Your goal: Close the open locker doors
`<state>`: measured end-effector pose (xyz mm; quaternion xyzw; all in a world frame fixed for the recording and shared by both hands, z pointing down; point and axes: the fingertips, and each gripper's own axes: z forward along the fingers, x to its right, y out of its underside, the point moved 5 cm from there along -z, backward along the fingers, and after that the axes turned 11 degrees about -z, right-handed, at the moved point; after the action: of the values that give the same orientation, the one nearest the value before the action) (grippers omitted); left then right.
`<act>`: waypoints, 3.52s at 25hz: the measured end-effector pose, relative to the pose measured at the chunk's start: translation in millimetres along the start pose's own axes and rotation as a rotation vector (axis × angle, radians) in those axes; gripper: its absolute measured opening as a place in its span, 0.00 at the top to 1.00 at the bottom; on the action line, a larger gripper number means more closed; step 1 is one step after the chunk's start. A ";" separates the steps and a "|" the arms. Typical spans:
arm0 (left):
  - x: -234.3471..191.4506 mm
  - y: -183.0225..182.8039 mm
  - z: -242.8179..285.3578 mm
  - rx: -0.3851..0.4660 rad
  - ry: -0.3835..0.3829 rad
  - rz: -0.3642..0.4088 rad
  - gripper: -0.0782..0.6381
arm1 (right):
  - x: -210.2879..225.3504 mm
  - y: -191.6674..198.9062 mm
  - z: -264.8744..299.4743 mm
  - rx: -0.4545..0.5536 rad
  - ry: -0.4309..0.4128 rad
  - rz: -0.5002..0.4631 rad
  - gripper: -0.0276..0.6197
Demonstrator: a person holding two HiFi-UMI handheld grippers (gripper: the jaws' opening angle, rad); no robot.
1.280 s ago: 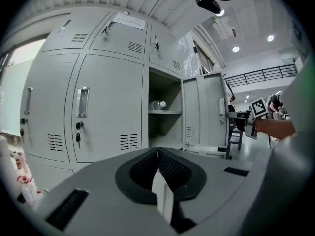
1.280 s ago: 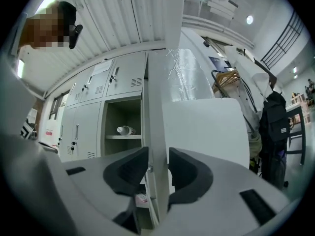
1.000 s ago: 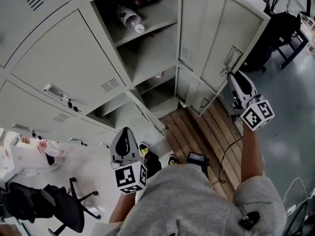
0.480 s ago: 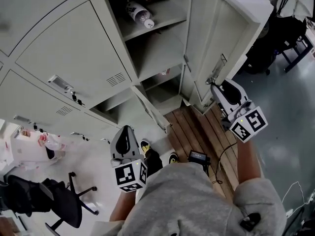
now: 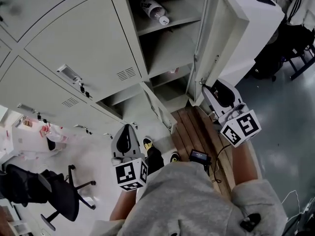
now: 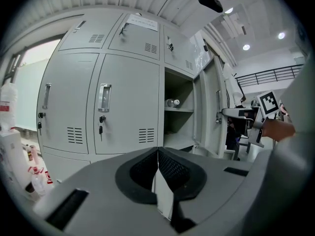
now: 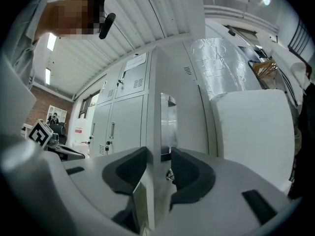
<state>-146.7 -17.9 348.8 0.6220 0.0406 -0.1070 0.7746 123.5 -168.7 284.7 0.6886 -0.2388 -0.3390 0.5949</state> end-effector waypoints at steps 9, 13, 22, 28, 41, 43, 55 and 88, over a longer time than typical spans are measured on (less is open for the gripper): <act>-11.7 -1.3 -3.6 0.010 -0.027 -0.013 0.87 | -24.8 -2.0 29.2 0.014 -0.040 0.032 0.74; -18.4 -2.9 -6.3 0.015 -0.043 -0.018 0.87 | -34.8 -3.3 45.4 0.013 -0.019 0.018 0.74; -40.4 -6.9 -9.7 0.026 -0.094 -0.014 0.87 | -50.0 -4.7 79.1 -0.001 -0.006 0.001 0.75; -50.4 -9.8 -6.7 0.023 -0.113 -0.014 0.87 | -54.2 -5.5 100.0 -0.012 -0.018 0.017 0.76; -75.1 -18.4 15.4 0.010 -0.117 -0.017 0.87 | -57.2 -3.8 146.8 -0.021 -0.013 0.040 0.85; -78.8 -20.3 19.6 0.010 -0.116 -0.019 0.87 | -56.9 -3.9 154.4 -0.025 -0.012 0.040 0.85; -104.1 -25.0 40.0 -0.010 -0.123 -0.033 0.87 | -56.8 0.0 196.8 -0.053 0.003 0.012 0.86; -80.7 -24.2 49.0 -0.003 -0.024 -0.035 0.87 | -46.9 -6.5 152.7 -0.080 0.052 -0.045 0.86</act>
<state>-233.9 -61.2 352.5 0.6186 0.0425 -0.1280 0.7741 -22.5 -233.6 277.4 0.6782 -0.1939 -0.3436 0.6200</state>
